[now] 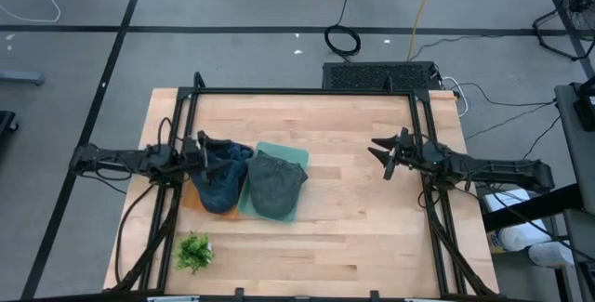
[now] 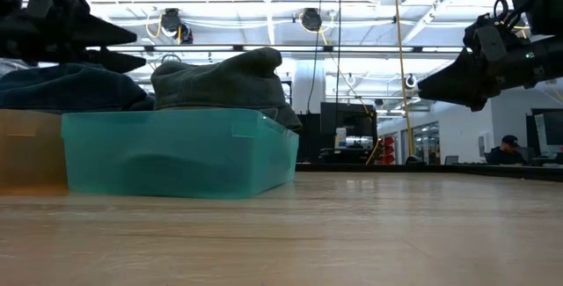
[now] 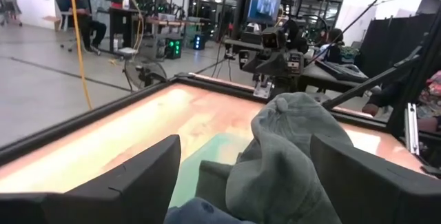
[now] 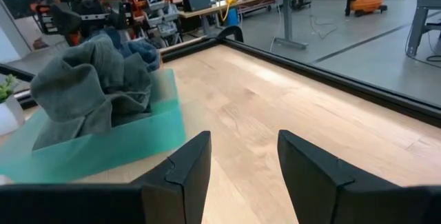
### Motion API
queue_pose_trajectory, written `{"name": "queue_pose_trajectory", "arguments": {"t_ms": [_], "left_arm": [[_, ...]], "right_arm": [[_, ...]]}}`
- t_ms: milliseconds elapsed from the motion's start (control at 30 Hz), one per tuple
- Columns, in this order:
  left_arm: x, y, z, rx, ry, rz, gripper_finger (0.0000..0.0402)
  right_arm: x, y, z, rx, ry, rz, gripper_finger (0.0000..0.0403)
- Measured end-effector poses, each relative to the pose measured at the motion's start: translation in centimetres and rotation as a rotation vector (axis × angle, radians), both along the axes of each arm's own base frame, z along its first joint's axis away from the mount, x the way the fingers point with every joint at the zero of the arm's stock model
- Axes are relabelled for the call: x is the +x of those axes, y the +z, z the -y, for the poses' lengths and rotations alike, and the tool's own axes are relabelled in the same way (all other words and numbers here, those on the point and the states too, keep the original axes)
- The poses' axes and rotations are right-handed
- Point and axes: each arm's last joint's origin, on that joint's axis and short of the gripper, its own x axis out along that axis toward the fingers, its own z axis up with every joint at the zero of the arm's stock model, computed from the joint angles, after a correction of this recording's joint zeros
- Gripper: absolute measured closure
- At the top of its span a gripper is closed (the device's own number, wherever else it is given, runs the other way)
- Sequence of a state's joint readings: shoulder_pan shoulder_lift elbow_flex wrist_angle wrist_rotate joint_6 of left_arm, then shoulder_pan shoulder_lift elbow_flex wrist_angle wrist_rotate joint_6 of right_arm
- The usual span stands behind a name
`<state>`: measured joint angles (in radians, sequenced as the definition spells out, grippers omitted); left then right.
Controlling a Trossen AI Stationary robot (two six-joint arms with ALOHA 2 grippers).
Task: Pick & Place hat
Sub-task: Return to Home Position
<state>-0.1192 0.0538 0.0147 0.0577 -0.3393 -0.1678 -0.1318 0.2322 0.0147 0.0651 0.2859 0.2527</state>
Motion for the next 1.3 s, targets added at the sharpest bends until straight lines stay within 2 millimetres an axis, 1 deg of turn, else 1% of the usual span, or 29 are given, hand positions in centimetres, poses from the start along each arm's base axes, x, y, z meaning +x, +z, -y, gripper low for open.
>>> {"name": "queue_pose_trajectory", "arguments": {"t_ms": [133,300,400,700,1133,1300], "left_arm": [[0.21,-0.26,0.02,-0.018,0.001,-0.028,0.008],[0.43,-0.56,0.05,0.025,-0.001,-0.072,0.0087],[0.49,-0.62,0.06,0.044,-0.001,-0.082,0.0084],[0.5,-0.62,0.06,0.042,-0.001,-0.081,0.0069],[0.5,-0.63,0.06,0.042,-0.001,-0.08,0.0087],[0.5,-0.63,0.06,0.041,-0.001,-0.08,0.0081]], "right_arm": [[0.09,-0.19,0.02,0.003,-0.001,-0.021,0.0248],[0.13,-0.19,0.02,-0.002,0.001,-0.023,0.0248],[0.16,0.01,0.02,-0.006,0.001,-0.003,0.0248],[0.2,0.2,0.02,-0.008,0.002,0.018,0.0248],[0.21,0.24,0.02,-0.009,0.003,0.022,0.0248],[0.21,0.24,0.02,-0.009,0.003,0.022,0.0248]]}}
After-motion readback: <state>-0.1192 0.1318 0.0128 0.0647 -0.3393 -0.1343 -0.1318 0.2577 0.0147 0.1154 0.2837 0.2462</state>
